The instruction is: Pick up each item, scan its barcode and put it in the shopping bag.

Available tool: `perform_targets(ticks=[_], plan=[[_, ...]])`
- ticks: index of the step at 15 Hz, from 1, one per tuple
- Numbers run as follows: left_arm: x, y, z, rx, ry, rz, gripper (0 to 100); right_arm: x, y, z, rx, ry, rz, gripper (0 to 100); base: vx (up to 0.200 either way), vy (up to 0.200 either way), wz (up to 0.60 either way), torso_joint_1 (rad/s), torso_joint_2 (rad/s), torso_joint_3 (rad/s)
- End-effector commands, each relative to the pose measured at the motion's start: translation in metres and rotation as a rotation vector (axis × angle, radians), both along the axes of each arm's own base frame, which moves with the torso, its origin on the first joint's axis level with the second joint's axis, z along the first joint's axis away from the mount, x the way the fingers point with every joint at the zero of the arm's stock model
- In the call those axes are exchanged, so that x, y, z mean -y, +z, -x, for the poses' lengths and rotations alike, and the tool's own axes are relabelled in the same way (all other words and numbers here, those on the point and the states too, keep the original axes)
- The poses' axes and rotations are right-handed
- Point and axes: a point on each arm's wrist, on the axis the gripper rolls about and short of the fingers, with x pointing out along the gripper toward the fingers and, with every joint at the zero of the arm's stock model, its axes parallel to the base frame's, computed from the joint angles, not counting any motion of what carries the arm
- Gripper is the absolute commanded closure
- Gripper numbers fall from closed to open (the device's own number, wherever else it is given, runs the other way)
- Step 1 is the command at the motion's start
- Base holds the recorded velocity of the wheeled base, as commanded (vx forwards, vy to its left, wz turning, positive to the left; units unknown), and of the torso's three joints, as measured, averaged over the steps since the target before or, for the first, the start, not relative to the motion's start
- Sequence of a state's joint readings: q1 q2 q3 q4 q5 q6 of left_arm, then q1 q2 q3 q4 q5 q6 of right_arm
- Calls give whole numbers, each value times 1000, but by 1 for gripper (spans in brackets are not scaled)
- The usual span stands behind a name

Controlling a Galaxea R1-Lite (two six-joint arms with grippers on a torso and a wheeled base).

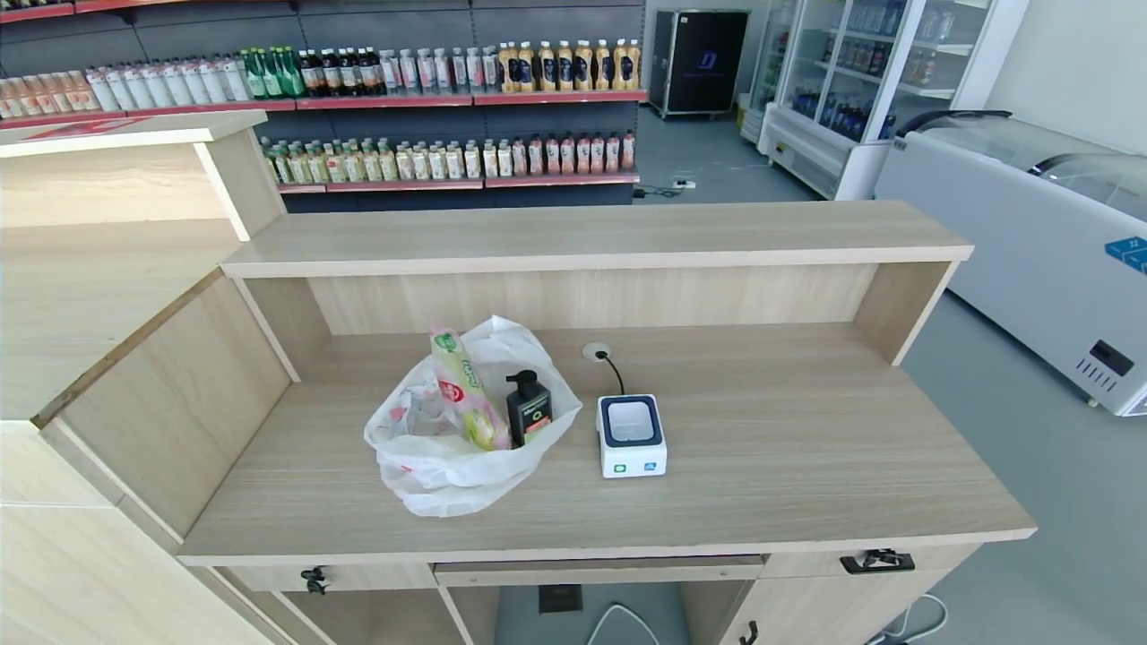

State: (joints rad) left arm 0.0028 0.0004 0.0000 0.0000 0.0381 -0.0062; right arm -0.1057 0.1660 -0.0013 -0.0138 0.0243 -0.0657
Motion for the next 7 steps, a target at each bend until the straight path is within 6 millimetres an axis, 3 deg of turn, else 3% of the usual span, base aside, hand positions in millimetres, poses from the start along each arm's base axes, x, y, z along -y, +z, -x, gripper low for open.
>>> perform_targets(ticks=[1,7], plan=[[0,0,0,0,1,0,0,0,-3,7,78,63,-12,0,0,0,0,0,0,0],[0,0,0,0,1,0,0,0,-3,7,78,64,-12,0,0,0,0,0,0,0]])
